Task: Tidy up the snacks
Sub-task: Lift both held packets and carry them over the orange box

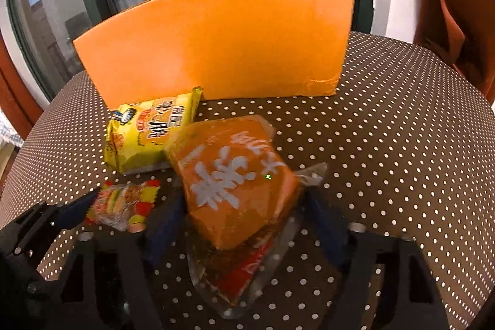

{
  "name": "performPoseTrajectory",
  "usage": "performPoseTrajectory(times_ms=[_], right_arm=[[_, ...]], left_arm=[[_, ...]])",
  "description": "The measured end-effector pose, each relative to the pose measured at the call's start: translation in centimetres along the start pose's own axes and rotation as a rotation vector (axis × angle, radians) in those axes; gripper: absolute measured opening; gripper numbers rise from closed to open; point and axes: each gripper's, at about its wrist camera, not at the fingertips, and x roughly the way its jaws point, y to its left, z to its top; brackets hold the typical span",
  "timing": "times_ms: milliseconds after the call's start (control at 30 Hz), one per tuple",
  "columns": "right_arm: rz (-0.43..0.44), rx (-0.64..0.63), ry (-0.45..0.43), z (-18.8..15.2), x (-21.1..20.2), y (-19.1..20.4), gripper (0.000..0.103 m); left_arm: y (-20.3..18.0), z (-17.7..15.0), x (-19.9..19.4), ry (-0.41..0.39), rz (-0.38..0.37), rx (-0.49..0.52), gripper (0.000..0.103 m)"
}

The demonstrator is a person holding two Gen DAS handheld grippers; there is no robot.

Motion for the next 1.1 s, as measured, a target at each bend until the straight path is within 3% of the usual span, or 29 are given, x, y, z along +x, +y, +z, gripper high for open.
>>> performPoseTrajectory(times_ms=[167,500,1100], right_arm=[[0.005,0.016,-0.01,-0.5,-0.3,0.1,0.062],[-0.003,0.038,-0.026,-2.2,-2.7,-0.2,0.06],[-0.032,0.041,-0.178,-0.6,-10.1,0.6,0.06]], left_arm=[[-0.3,0.1,-0.1,-0.004,-0.014,0.003,0.059],[-0.9,-1.1,-2.4,-0.037,-0.036,0.012,0.058],[-1.2,1.0,-8.3,-0.185,-0.025,-0.005,0.058]])
